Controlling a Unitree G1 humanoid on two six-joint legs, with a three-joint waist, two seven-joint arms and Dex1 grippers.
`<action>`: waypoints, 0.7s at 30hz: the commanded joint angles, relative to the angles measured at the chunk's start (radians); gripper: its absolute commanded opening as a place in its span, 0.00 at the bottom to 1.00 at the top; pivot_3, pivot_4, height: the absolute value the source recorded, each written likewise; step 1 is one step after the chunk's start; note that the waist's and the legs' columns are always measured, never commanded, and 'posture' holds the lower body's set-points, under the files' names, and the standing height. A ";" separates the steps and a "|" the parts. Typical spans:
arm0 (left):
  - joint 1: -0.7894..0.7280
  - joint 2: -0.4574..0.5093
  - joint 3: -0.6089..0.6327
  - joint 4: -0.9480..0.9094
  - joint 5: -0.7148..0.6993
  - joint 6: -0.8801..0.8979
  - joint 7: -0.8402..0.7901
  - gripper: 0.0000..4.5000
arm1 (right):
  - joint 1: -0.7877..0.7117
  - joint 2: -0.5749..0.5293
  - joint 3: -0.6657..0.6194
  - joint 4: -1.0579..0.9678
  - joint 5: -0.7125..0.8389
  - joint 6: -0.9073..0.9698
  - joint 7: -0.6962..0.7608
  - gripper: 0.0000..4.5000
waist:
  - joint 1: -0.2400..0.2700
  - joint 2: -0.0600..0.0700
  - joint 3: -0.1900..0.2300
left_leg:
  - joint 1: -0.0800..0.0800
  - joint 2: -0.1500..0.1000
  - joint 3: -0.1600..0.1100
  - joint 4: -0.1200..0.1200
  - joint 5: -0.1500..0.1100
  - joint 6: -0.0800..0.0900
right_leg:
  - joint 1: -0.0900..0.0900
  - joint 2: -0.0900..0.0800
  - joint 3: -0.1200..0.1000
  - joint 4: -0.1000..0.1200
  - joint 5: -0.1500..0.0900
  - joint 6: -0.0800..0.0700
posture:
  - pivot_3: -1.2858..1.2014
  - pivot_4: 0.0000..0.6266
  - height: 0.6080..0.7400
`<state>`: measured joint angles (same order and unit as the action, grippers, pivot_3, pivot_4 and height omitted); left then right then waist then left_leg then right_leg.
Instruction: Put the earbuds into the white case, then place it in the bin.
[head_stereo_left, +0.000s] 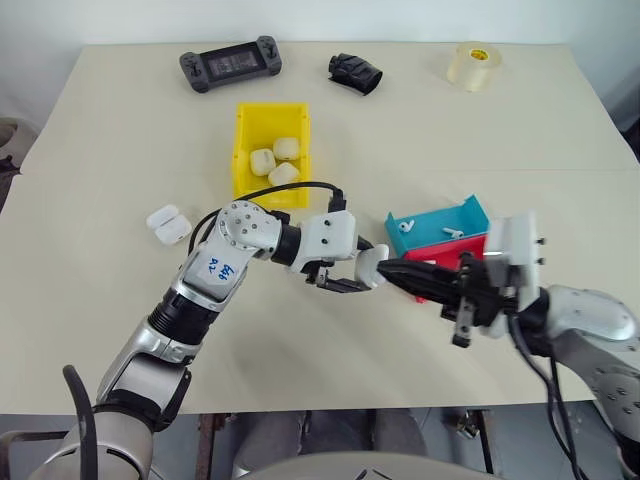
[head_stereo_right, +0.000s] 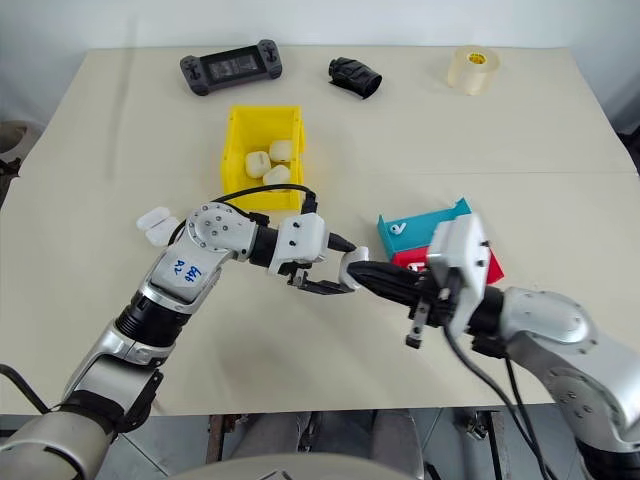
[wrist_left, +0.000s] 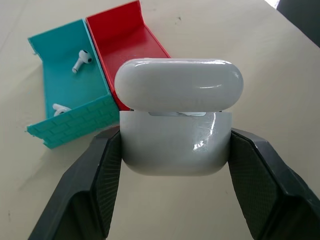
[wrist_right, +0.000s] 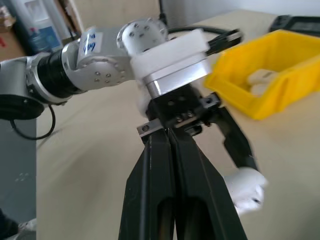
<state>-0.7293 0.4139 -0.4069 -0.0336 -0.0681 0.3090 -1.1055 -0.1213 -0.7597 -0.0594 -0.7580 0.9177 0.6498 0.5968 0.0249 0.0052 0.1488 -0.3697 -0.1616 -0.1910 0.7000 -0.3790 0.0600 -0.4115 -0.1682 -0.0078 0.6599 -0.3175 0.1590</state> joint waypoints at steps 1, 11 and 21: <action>-0.023 -0.010 0.003 -0.066 0.000 0.023 0.016 0.62 | -0.036 0.011 0.069 0.025 -0.091 0.006 -0.015 0.01 | -0.001 0.000 0.000 | 0.000 0.000 0.000 0.000 0.000 0.000 | 0.000 0.000 0.000 0.000 0.000 0.000 | 0.52 0.24 1.00; -0.013 -0.001 0.060 -0.094 -0.049 0.030 0.030 0.62 | 0.066 -0.018 -0.025 0.072 -0.156 -0.027 0.063 0.01 | 0.001 0.000 0.000 | 0.000 0.000 -0.002 0.000 0.000 0.000 | 0.000 0.000 -0.001 0.001 0.000 0.000 | 0.52 0.24 1.00; 0.120 -0.030 0.276 -0.099 -0.189 -0.020 0.134 0.62 | 0.220 0.042 -0.243 0.093 -0.157 -0.195 0.168 0.13 | -0.002 0.000 0.000 | 0.000 0.000 -0.003 0.000 0.000 0.000 | 0.000 0.000 -0.002 0.000 0.000 0.000 | 0.52 0.24 1.00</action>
<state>-0.6209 0.3913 -0.2112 -0.1031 -0.2205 0.3068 -1.0264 0.0899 -0.7268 -0.2490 -0.6560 0.7719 0.5118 0.7484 0.0233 0.0053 0.1488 -0.3690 -0.1615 -0.1945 0.6999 -0.3791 0.0599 -0.4118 -0.1679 -0.0094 0.6605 -0.3174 0.1591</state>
